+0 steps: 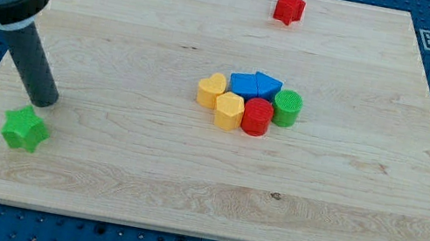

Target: Move the green star to the bottom left corner

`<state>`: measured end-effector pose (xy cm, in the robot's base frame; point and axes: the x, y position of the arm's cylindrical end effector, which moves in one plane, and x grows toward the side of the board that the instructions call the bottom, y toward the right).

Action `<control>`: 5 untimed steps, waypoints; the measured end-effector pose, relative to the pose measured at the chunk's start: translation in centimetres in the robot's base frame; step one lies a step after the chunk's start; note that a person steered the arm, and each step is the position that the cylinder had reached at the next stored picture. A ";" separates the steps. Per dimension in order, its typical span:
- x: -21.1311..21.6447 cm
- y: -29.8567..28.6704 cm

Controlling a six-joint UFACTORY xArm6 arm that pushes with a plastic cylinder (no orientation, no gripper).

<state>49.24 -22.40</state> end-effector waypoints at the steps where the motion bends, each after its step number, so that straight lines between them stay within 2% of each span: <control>1: 2.2 0.0; 5: 3.9 -0.4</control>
